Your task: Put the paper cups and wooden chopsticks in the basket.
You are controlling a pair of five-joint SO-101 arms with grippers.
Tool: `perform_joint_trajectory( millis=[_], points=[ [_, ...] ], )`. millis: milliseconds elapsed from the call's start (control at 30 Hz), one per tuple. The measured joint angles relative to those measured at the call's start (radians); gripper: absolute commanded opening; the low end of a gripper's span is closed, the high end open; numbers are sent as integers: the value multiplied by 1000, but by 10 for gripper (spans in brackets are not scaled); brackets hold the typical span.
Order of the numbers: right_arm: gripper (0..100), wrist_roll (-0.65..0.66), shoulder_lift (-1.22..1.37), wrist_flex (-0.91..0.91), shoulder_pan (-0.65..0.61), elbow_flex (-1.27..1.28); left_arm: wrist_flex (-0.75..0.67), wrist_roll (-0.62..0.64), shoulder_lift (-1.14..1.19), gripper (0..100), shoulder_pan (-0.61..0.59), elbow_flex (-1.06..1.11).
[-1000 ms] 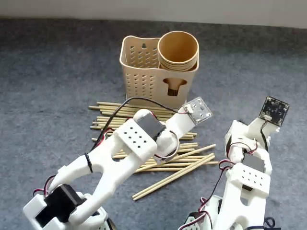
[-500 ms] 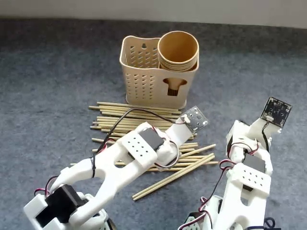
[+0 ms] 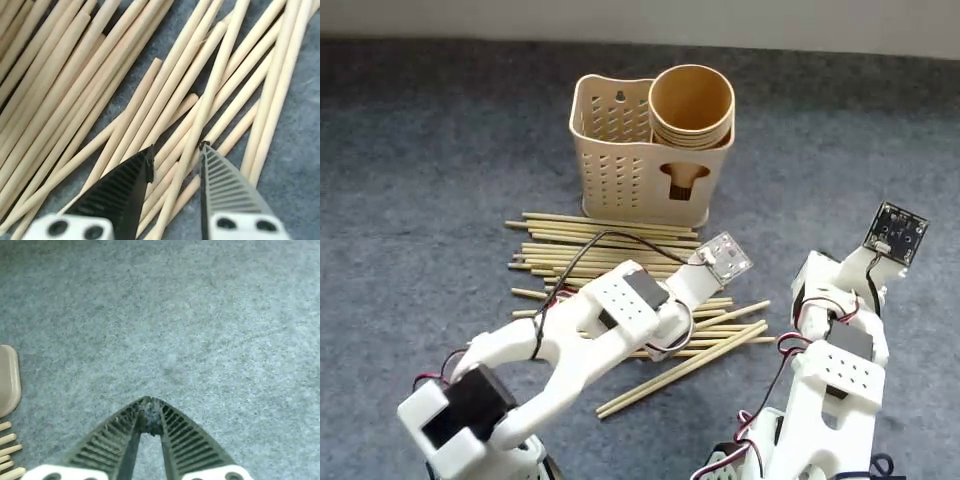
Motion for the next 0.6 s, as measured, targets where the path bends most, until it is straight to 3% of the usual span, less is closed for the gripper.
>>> perform_joint_trajectory(
  millis=[100,267,600],
  points=[
    [13,0,0,0,0,0,0,6,46,147,3,-35],
    [13,0,0,0,0,0,0,6,48,8,5,-44],
    [13,0,0,0,0,0,101,6,49,6,5,-129]
  ],
)
